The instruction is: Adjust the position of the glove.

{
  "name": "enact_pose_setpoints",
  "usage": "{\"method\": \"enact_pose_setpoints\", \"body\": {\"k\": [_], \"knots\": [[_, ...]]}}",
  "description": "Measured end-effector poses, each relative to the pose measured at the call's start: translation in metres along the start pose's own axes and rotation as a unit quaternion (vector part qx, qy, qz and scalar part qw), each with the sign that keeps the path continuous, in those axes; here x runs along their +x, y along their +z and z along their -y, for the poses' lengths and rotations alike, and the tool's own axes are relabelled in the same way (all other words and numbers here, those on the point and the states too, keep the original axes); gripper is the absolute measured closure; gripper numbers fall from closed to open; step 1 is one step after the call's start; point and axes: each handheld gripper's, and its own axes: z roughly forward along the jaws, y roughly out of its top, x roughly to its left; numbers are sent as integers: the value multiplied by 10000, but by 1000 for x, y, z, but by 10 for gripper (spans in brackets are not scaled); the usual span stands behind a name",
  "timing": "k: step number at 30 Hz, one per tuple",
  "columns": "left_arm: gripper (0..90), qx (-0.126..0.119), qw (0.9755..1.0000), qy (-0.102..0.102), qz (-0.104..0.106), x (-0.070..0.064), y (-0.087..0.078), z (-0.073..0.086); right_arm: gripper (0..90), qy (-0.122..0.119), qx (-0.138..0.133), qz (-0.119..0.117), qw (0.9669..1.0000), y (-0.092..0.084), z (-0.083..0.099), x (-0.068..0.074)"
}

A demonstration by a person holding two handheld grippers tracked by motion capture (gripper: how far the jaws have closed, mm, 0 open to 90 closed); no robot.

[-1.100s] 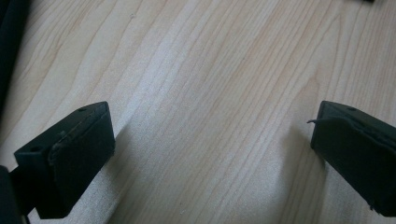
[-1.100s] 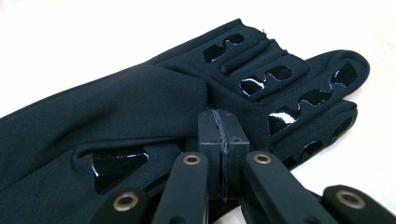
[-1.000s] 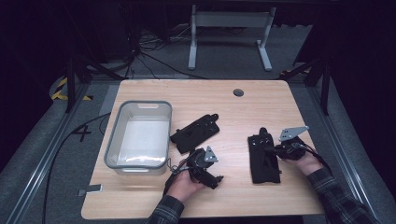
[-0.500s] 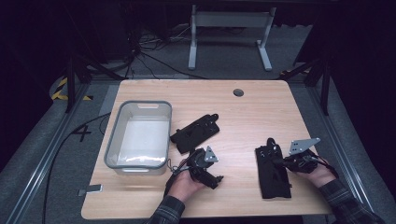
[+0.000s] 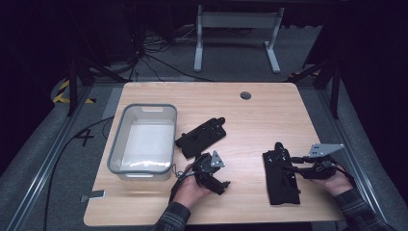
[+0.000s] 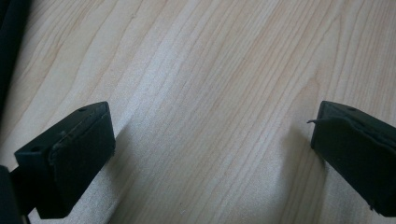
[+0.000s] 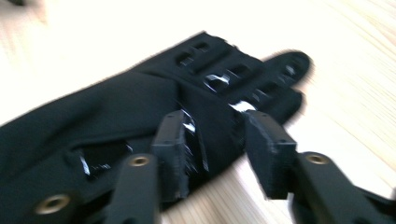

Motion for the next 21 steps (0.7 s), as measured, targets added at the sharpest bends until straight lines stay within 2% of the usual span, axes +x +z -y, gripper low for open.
{"method": "enact_pose_setpoints", "body": {"k": [1, 2, 3, 4, 5, 7, 11, 14, 21], "knots": [[0, 0, 10000, 1, 1, 0, 0, 0, 402, 112, -88, 328, 9994, -6, 7, -5], [0, 0, 10000, 1, 1, 0, 0, 0, 402, 112, -88, 328, 9994, -6, 7, -5], [1, 1, 10000, 0, 1, 0, 0, 0, 325, 279, -83, 521, 9982, -8, 12, -9], [0, 2, 10000, 1, 1, 0, 0, 0, 293, 375, -82, 604, 9974, -8, 15, -12], [0, 2, 10000, 1, 1, 0, 0, 0, 293, 375, -82, 604, 9974, -8, 15, -12], [0, 1, 10000, 2, 1, 0, 0, 0, 224, 511, -17, 753, 9959, -8, 21, -18], [0, 1, 10000, -19, -15, 0, 0, 0, 158, 776, -11, 786, 9939, -5, 29, -28], [0, 0, 10000, -26, -20, -1, 0, 0, 140, 801, 61, 885, 9928, -2, 34, -30], [20, 43, 9999, -109, -64, -2, 0, -3, 111, 851, -126, 841, 9927, 0, 38, -32]]}}
